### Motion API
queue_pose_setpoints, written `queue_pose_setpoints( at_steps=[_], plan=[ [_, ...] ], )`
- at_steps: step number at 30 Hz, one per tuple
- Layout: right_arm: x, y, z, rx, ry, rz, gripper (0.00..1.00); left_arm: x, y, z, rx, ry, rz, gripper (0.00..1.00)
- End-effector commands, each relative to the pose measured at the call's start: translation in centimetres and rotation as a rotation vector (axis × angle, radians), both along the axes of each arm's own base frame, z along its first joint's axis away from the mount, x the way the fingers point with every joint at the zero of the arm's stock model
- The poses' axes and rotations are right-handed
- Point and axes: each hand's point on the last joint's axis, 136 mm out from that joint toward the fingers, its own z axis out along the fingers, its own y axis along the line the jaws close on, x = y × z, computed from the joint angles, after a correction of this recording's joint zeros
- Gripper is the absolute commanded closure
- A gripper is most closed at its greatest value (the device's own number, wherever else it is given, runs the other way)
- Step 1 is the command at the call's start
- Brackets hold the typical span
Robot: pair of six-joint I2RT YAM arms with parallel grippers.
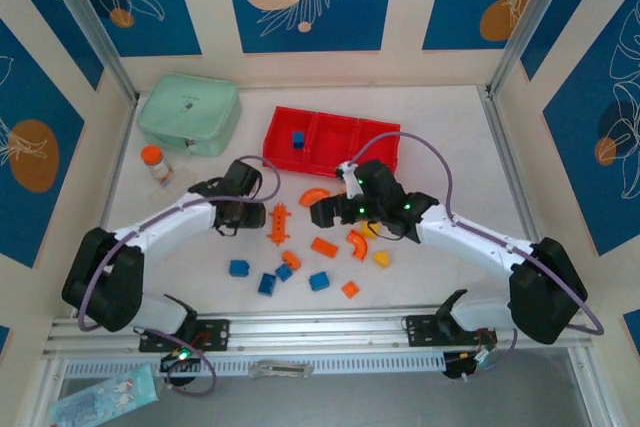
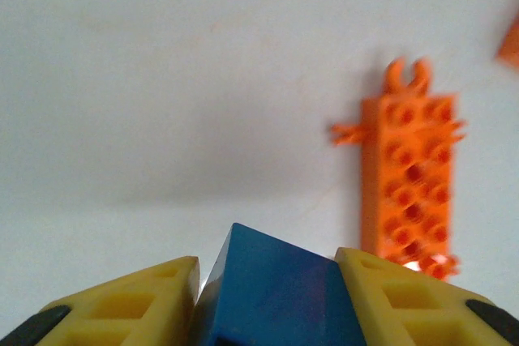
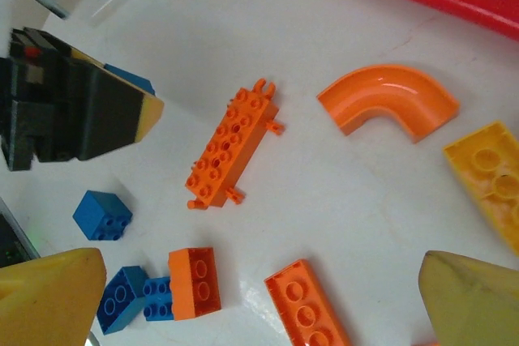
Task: Sort the legos into containers by color
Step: Pick up the lego from the center of the table, then place the lego in the container.
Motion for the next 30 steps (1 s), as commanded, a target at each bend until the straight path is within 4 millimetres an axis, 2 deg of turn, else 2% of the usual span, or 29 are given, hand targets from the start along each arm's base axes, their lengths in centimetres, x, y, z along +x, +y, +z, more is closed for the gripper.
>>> queue_pose_setpoints(
  at_steps=[1, 9, 13, 18, 24, 30],
  plan=[
    [0.6, -0.8, 1.4, 0.020, -0.010, -0.011, 0.01, 3.1, -1.5, 3.7, -0.006, -0.099, -0.033, 0.59],
    [2.9, -2.9, 3.3, 0.040, -0.041, -0.082, 0.01, 11.5, -4.7, 7.4, 0.052, -0.207, -0.063, 0.62],
    [3.3, -3.6, 3.7, 0.050, -0.044, -0.099, 0.01, 15.8, -5.4, 7.7, 0.100, -0.252, -0.047, 0.62],
    [3.4, -4.3, 3.9, 0.049, -0.040, -0.105, 0.01, 20.0, -6.6, 6.6, 0.139, -0.274, -0.039, 0.61],
    [3.6, -4.6, 4.0, 0.052, -0.037, -0.111, 0.01, 21.9, -7.8, 5.9, 0.136, -0.275, -0.049, 0.48],
    [3.5, -4.4, 4.6, 0.064, -0.036, -0.097, 0.01, 21.7, -7.8, 8.2, 0.125, -0.303, -0.061, 0.38]
  ],
)
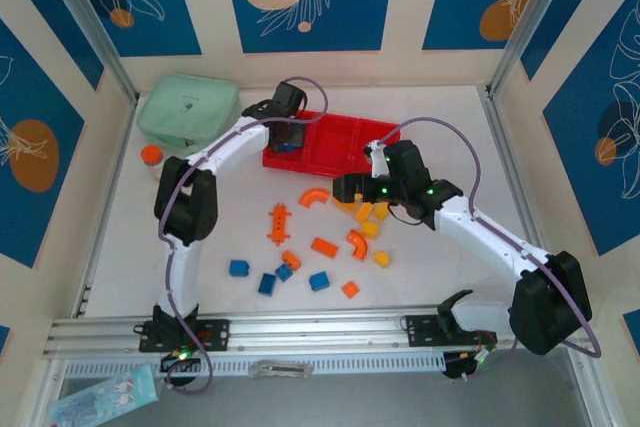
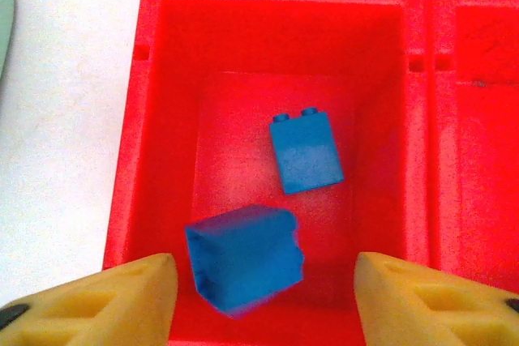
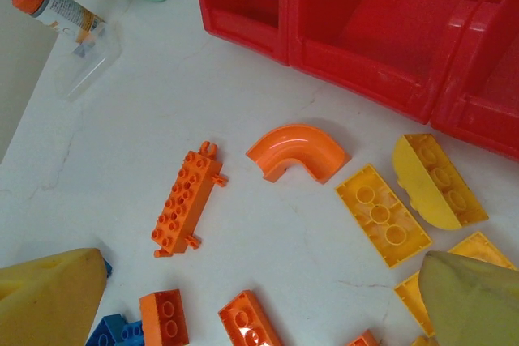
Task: Sort the legos into containers by color
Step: Place the lego in the container, then pick up the lego from the middle-left of the table.
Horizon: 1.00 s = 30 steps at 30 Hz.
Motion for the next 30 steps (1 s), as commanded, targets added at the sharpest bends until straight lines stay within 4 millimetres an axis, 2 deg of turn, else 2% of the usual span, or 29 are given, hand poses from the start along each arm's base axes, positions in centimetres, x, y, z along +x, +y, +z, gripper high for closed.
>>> queue_pose_setpoints(
  at_steps=[1, 7, 10, 14, 20, 26, 30],
  plan=[
    [-0.2, 0.4, 2.0, 0.028, -0.027, 0.036, 0.01, -0.1, 0.8, 3.2, -0.001, -0.038, 0.004, 0.38],
    [-0.9, 0.5, 2.2, 0.037, -0.026, 0.044, 0.01, -3.6, 1.5, 6.2, -0.076, -0.043, -0.006, 0.34],
    [-1.5, 0.9, 1.7, 0.034, -0.008, 0.064, 0.01, -6.3, 1.9, 7.0, -0.132, -0.038, -0.028, 0.34],
    [-2.6, 1.7, 0.8, 0.003, 0.010, 0.104, 0.01, -10.5, 3.1, 6.8, -0.181, -0.006, -0.041, 0.32],
    [-4.3, 3.3, -0.6, -0.037, 0.034, 0.176, 0.01, -17.0, 5.4, 4.7, -0.209, 0.061, -0.033, 0.31],
    [-6.6, 5.6, -1.9, -0.066, 0.034, 0.273, 0.01, -22.9, 8.4, 1.0, -0.169, 0.172, 0.016, 0.29],
    [-8.2, 7.3, -3.4, -0.056, 0.054, 0.336, 0.01, -26.3, 9.3, -1.1, -0.196, 0.235, 0.044, 0.28]
  ],
)
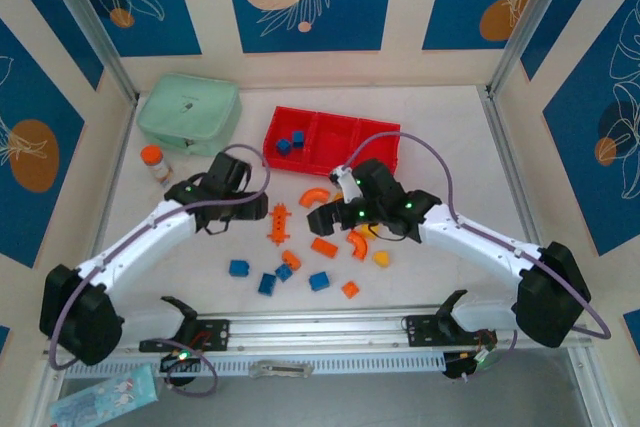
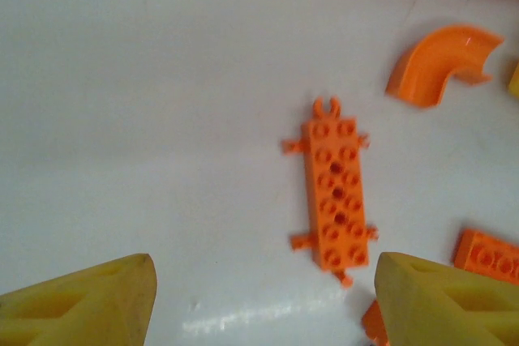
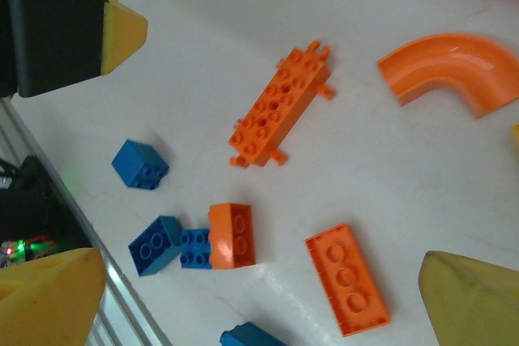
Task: Sort the legos into containers by color
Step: Pick up the lego from the middle-left of the table.
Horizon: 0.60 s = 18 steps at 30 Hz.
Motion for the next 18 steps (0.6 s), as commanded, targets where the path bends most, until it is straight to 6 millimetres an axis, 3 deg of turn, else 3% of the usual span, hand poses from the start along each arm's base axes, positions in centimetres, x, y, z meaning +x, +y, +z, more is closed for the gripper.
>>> queue_pose_setpoints(
  at_steps=[1, 9, 18],
  plan=[
    [-1.4, 1.3, -1.6, -0.004, 0.015, 0.061, 0.01, -3.4, 0.7, -1.6, -0.023, 0.085, 0.034, 0.28],
    [-4.1, 4.2, -2.5, 0.019, -0.028, 0.166, 0.01, -7.8, 3.0, -5.2, 0.032, 0.220, 0.084, 0.25],
    [-4.1, 5.0, -3.4, -0.005, -0.037, 0.163, 0.01, -10.0, 2.4, -7.7, 0.008, 0.311, 0.095, 0.24]
  ],
)
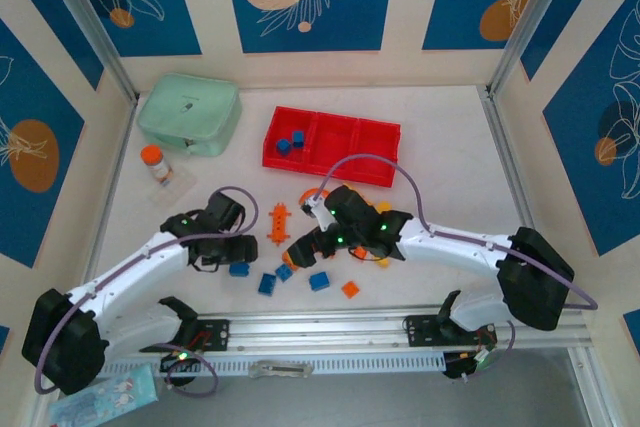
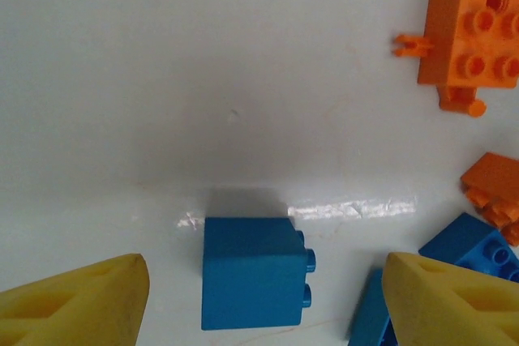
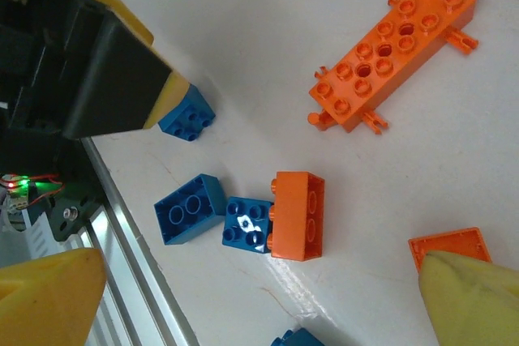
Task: Sort the legos into containers by color
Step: Pick up the lego from the middle-left of the table.
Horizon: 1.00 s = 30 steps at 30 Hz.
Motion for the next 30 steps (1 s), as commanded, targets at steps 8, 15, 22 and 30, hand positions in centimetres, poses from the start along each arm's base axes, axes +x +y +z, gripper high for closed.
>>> queue_pose_setpoints(
  at_steps=[8, 15, 22, 30],
  plan=[
    [0.6, 0.4, -0.2, -0.007, -0.026, -0.009, 0.01, -2.7, 0.3, -3.3, 0.075, 0.117, 0.008, 0.26],
    [0.9, 0.3, 0.1, -0.012, -0.039, -0.015, 0.01, -2.7, 0.0, -4.2, 0.091, 0.130, -0.021, 0.36],
    [1.3, 0.2, 0.4, -0.016, -0.043, -0.029, 0.01, -2.3, 0.1, -3.9, 0.110, 0.114, -0.032, 0.50],
    [2.4, -0.9, 2.4, 0.023, -0.054, -0.073, 0.01, -1.1, -0.2, -1.4, 0.096, 0.038, -0.044, 0.61]
  ],
)
